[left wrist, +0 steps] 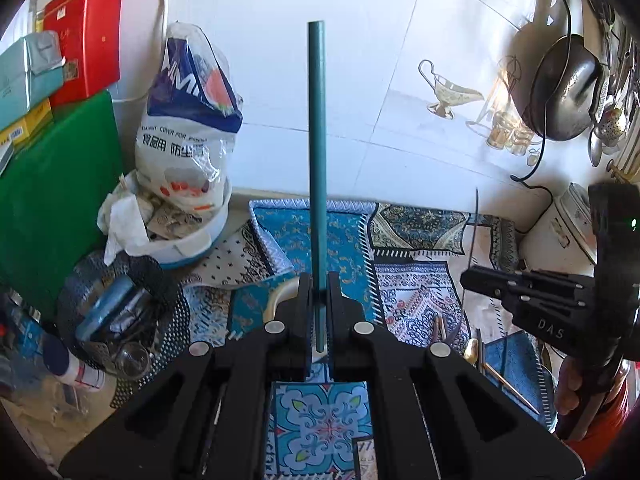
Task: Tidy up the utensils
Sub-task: 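Lower the fork into the white cup with right tool while left tool drops the teal chopstick in, then move both tools back over the gold spoon and wooden chopsticks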
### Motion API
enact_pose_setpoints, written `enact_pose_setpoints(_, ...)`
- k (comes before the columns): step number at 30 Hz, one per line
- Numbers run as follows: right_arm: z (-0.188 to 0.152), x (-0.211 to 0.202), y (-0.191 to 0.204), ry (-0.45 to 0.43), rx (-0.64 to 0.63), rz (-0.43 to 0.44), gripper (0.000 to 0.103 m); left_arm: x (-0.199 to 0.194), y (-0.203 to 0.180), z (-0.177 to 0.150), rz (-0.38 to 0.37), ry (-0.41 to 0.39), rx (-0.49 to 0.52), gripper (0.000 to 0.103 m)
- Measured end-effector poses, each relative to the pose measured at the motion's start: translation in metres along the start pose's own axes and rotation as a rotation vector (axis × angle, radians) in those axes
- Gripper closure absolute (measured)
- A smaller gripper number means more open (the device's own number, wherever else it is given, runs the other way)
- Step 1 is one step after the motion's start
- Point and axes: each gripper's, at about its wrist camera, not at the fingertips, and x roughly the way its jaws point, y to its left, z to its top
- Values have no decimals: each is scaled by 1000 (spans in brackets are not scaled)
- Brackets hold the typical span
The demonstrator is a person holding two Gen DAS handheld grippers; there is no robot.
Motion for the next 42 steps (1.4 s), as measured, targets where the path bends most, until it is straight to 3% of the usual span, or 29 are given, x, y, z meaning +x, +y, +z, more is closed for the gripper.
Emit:
enact_pose_setpoints(8, 31, 29, 24, -36, 12, 57, 97, 14, 11, 18, 4, -7, 15, 99)
enact_pose_setpoints(15, 29, 75, 38, 35, 21, 58, 97, 47, 21, 20, -5, 38, 23, 99)
enact_pose_setpoints(25, 7, 125, 34, 176, 50, 25, 97, 96, 37, -1, -32, 176, 11, 99)
enact_pose_setpoints(33, 7, 123, 31, 201, 51, 23, 95, 104, 34, -3, -36, 219, 11, 99)
enact_pose_setpoints(37, 8, 109, 31, 188, 49, 21, 84, 96, 30, 1, -24, 205, 18, 99)
enact_pose_setpoints(42, 4, 84, 28, 153, 35, 24, 82, 81, 21, 7, -6, 181, 33, 99)
